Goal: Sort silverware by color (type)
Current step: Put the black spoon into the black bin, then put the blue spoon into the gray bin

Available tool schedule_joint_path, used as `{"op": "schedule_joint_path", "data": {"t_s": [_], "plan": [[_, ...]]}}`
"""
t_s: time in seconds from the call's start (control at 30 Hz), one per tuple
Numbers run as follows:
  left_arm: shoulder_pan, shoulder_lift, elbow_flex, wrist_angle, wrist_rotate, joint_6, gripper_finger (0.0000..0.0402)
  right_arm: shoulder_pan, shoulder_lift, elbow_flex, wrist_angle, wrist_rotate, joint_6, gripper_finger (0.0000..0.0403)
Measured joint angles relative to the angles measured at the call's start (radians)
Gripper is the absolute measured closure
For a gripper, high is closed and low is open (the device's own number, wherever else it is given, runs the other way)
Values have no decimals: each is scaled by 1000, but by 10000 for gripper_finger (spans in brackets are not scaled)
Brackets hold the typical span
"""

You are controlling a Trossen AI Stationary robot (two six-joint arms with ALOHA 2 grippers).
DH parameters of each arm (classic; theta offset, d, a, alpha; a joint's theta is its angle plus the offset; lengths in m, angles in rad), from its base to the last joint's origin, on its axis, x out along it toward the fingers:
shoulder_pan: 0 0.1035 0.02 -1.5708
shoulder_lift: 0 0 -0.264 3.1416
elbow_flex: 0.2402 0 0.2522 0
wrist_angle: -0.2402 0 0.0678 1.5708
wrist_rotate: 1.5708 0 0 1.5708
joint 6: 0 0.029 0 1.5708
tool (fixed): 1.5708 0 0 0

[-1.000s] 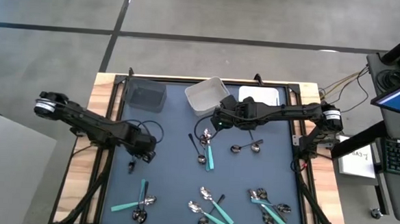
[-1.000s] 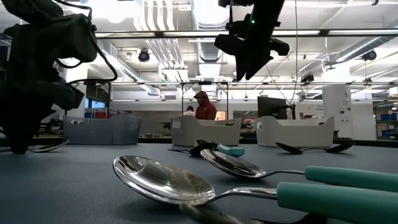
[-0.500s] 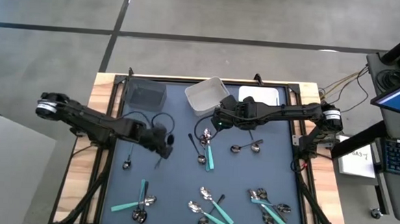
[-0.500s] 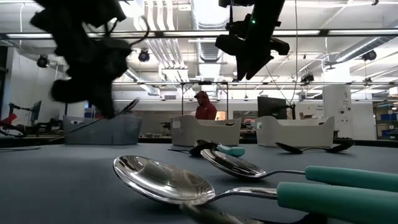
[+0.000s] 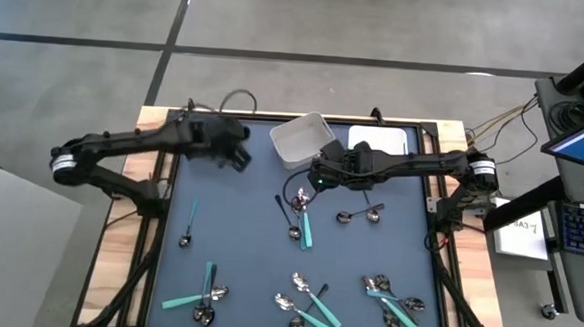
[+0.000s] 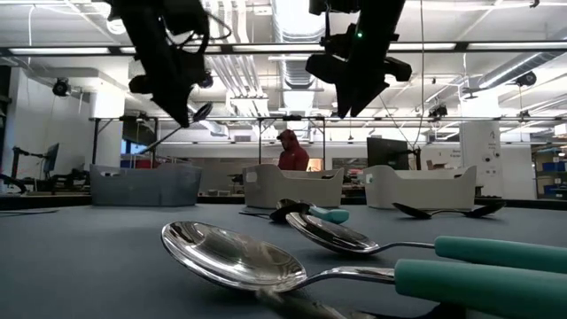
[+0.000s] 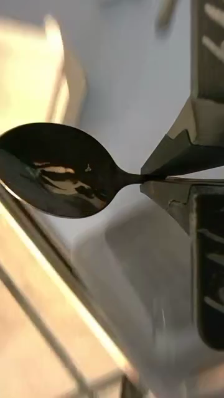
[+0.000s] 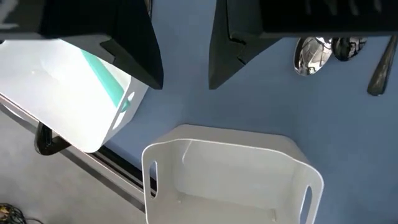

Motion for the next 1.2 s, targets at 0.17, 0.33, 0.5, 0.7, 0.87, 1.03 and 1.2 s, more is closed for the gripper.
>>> {"op": "schedule_joint_path", "data": {"t_s": [0.17,0.33,0.5,0.7,0.87,1.03,1.2], "plan": [[218,2,-7,-4,-3,217,401,0,14,0,0,-1,53,282],[410,22,-8,25,25,376,401,-2,28,0,0,0,88,282],[500,60,-8,12,125,571,401,-5,41,0,0,0,107,282],[503,132,-9,-18,136,772,401,-8,41,0,0,1,127,282],[503,197,-9,-32,137,759,375,-7,41,0,0,1,126,282],[503,240,-10,-120,156,750,328,-7,41,0,-1,1,126,282],[503,229,-4,-138,276,679,285,-7,40,0,-1,1,114,282]]}}
